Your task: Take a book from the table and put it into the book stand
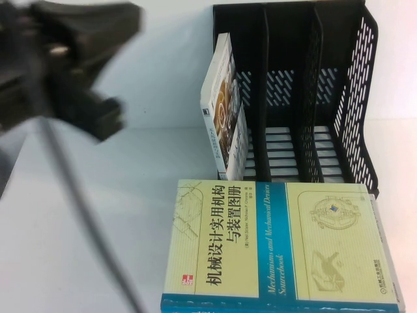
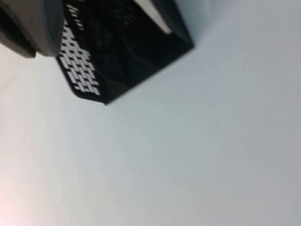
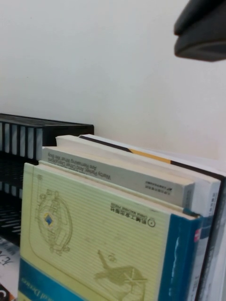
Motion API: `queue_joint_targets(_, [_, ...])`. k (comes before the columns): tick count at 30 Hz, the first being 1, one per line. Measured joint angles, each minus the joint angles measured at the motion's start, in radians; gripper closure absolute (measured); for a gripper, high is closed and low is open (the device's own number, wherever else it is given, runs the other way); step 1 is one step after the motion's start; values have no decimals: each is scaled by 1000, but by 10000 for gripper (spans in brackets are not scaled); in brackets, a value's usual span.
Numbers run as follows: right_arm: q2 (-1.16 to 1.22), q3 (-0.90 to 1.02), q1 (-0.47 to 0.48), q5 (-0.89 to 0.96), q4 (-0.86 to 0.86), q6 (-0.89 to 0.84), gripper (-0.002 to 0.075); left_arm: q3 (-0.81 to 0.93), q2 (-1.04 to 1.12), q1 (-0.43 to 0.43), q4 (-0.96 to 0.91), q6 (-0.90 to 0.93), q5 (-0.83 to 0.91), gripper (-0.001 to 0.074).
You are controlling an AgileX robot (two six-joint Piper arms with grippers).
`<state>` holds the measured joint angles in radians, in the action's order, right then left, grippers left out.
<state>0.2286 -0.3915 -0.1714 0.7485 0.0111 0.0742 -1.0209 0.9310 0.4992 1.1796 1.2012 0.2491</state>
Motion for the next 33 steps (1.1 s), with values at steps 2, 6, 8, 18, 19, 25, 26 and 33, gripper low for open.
queue_joint_targets(2, [0,0,0,0,2,0,728,39,-94,0,-46,90,-39,735])
queue_joint_targets(6, [0,0,0,0,2,0,728,157,-305,0,-93,290,-105,735])
queue_joint_targets(8, [0,0,0,0,2,0,728,220,-390,-16,-97,321,-121,735])
queue_joint_targets(18, [0,0,0,0,2,0,728,599,-563,-302,35,312,-133,736])
queue_joint_targets(19, [0,0,0,0,2,0,728,624,-563,-322,74,309,-131,736])
queue_joint_targets(25, [0,0,0,0,2,0,728,741,-565,-357,180,308,-125,736])
queue_joint_targets(26, [0,0,0,0,2,0,728,745,-565,-357,190,308,-119,736])
queue_joint_targets(33, [0,0,0,0,2,0,728,752,-571,-322,392,328,-170,736])
